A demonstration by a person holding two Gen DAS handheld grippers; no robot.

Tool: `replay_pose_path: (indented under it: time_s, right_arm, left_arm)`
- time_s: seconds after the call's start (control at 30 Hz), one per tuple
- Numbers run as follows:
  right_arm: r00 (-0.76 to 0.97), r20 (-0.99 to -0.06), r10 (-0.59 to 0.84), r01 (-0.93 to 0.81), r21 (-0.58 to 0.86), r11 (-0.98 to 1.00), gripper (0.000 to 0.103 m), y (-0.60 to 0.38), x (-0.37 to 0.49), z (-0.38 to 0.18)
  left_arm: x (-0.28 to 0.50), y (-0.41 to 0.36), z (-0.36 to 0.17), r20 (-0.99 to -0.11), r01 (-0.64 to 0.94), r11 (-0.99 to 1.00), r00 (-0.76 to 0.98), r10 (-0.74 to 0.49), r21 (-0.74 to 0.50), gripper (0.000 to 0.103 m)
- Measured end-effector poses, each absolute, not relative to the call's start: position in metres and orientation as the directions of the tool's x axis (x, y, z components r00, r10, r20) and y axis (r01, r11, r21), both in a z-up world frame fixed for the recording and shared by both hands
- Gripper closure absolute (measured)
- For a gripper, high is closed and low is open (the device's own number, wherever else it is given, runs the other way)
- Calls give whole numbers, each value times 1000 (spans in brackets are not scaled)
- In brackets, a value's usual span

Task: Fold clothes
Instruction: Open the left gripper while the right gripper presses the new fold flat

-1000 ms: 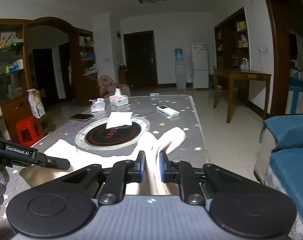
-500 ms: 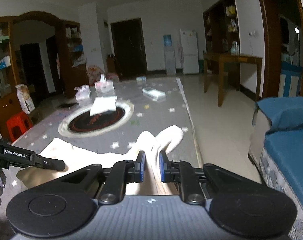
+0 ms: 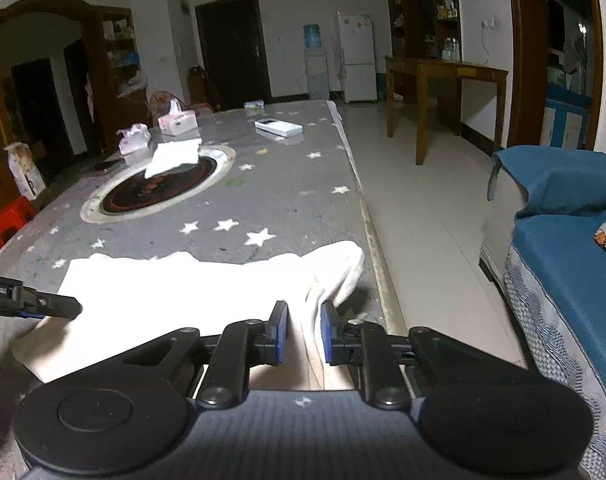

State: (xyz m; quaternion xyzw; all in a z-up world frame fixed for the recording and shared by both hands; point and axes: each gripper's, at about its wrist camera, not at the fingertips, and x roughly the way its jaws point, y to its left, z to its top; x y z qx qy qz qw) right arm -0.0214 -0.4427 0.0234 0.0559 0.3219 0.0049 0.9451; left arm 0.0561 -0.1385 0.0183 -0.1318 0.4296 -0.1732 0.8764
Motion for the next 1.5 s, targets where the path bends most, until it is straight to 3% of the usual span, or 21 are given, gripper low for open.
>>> replay_pose_path:
  time_s: [0.07,0.3,0.53,0.67,0.8,1.03,1.33,1.5]
  right_arm:
    - [786,-618,3,51,69,996,77,-441,-18,23]
    - [811,-585,12,24,52,998,76,-433,-21,38]
    - [775,-616,145,-125,75,989,76,-400,0,37]
    - [748,-640,178,-180,62,982,76,-386,16,31]
    - [734,-656,177,-176,69,982,77,-388,30,25]
    - [713,-676,185,-136,126,983,79,-407,46,14]
    - [684,-677,272,-282,99,954,77,-371,56,29]
    - [685,-683,255,-266,92,960,77,-367,71,22]
  left_arm:
    - [55,-139,20,-709,191,910,577,-407,-367,58]
    - [50,-140,36,-681,191,923,627,-377,-336,57]
    - [37,-156,48,-629,317,869,601,-494,-379,59]
    - [35,-167,42,-615,386,825,550,-566,-414,67]
    - [34,-179,33,-613,445,791,504,-608,-420,67]
    - [37,-184,17,-635,442,791,478,-607,-423,67]
    - [34,-185,16,-628,462,787,484,-609,-408,64]
    - [32,-185,16,-630,472,786,481,-610,-401,63]
